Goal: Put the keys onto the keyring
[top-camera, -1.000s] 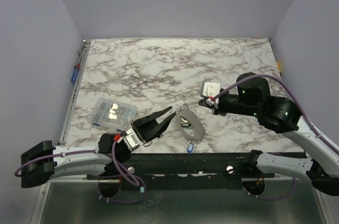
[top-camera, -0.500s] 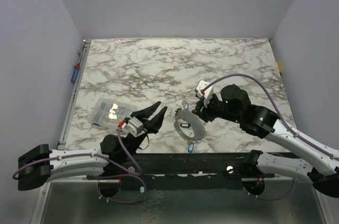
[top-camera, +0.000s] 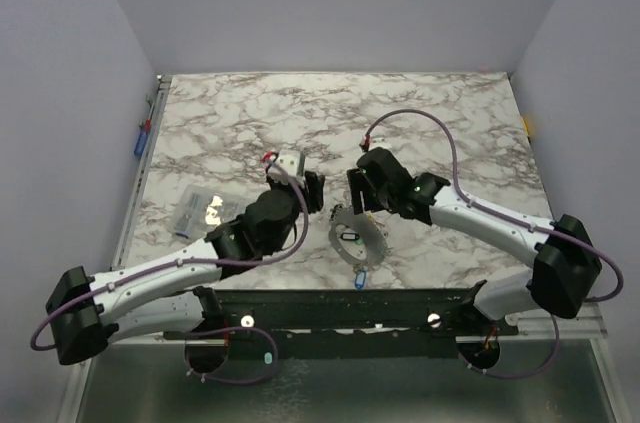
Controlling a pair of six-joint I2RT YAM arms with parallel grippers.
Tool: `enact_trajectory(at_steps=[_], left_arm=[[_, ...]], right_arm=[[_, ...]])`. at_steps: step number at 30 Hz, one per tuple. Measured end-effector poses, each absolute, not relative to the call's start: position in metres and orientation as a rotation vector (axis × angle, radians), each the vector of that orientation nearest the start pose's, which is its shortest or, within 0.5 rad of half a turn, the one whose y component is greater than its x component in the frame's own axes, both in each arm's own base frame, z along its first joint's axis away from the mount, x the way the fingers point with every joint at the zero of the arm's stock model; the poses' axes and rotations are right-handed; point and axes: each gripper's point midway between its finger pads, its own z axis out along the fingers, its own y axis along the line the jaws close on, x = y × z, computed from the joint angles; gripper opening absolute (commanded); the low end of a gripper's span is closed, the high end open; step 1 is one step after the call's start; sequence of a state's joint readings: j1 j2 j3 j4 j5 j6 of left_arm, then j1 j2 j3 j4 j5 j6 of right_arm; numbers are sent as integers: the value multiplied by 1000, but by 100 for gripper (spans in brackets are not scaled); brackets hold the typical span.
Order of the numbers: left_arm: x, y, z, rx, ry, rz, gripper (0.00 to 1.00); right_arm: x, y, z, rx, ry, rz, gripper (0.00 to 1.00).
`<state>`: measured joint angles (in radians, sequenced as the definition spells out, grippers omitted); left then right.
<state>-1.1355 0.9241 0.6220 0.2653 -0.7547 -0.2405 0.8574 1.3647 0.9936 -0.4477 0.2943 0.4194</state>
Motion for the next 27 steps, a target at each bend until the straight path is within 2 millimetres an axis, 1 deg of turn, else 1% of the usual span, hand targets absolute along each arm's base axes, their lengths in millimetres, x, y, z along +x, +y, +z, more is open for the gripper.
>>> enact_trajectory(at_steps=[1,3,5,6,7,9,13,14,15,18,21,27], left_arm=[[250,-243,247,142,1679,-446,52],[270,-241,228,127,1780,-434,51],[291,-236,202,110,1902,-410,51],[299,-236,191,100,1957,-413,50],[304,-241,176,103,2029,-426,50],[305,-253,155,119,2128,-466,48],[296,-279,112,136,2313,-534,47],[294,-281,107,135,2335,-542,47],[291,-285,96,123,2379,-550,47],[286,-287,77,75,2449,-555,46],[283,-287,66,9,2494,-552,44],[283,-290,60,-91,2519,-566,40]], right_arm=[[266,242,125,-325,2365,249,69],[278,228,114,-221,2410,208,69],[285,214,112,-131,2429,182,69],[289,208,114,-91,2423,177,69],[292,203,116,-51,2416,177,69],[291,196,118,-17,2405,181,69],[276,184,115,7,2397,194,69],[273,181,115,10,2396,195,69],[269,178,113,13,2395,196,69],[261,171,111,15,2390,200,69],[257,166,112,14,2380,205,69],[258,164,112,-10,2370,198,69]])
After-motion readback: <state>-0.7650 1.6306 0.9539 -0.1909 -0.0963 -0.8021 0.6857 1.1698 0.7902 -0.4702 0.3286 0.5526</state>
